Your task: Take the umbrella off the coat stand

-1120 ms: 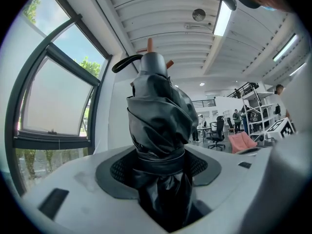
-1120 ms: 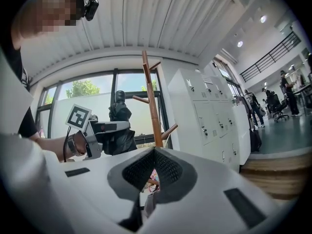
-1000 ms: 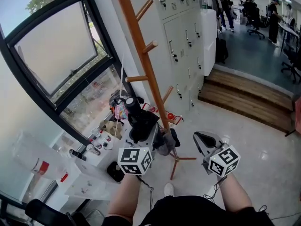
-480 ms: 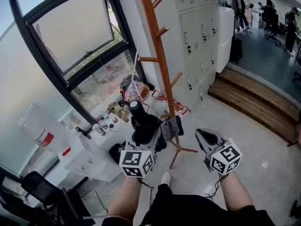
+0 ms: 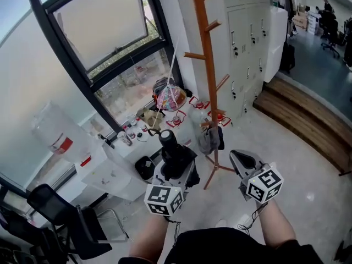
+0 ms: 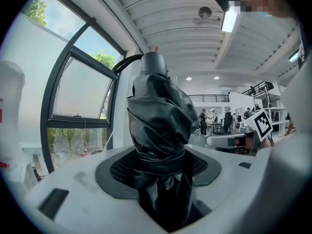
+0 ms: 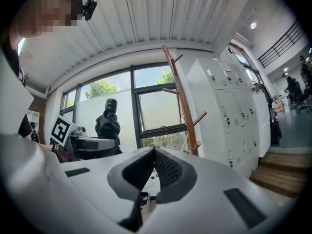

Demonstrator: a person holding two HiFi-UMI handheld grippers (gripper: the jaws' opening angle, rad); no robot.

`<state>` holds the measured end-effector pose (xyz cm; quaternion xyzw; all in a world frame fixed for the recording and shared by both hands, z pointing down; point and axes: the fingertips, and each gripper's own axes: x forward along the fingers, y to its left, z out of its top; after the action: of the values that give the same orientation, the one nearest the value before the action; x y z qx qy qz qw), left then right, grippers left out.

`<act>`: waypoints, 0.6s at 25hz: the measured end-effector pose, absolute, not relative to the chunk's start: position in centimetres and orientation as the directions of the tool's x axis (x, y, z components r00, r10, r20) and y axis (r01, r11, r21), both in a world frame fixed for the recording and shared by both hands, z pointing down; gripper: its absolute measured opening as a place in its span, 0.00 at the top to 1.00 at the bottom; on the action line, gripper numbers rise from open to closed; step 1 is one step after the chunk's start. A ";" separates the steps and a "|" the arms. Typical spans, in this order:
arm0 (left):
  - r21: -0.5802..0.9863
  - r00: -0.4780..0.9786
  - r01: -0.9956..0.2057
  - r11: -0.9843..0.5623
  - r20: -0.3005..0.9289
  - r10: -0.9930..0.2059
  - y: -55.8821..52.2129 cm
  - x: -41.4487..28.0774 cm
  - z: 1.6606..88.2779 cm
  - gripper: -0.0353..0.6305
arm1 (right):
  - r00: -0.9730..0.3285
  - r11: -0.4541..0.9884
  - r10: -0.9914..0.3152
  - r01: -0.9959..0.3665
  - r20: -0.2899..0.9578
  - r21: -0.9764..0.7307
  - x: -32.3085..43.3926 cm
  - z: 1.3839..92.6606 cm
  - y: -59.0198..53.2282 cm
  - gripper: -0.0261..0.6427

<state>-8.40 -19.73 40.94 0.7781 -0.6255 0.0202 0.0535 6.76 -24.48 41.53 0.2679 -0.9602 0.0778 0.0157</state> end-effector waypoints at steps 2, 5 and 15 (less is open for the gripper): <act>0.065 0.218 -0.975 -0.212 0.113 -0.969 -18.4 -9.4 41.6 0.56 | -0.861 0.849 -0.503 -0.508 0.072 -0.147 5.2 41.7 -23.6 0.88; 0.068 0.220 -0.975 -0.213 0.129 -0.967 -16.1 -11.2 42.3 0.56 | -0.868 0.855 -0.491 -0.496 0.073 -0.154 2.5 41.8 -21.8 0.88; 0.079 0.294 -0.955 -0.285 0.152 -0.944 -9.8 -15.8 44.7 0.56 | -0.848 0.838 -0.521 -0.530 0.101 -0.131 -3.4 42.9 -14.8 0.88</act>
<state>-15.85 -9.84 44.71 0.8007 -0.5928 0.0375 0.0773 -3.44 -14.83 42.87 0.2743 -0.9581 0.0771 0.0306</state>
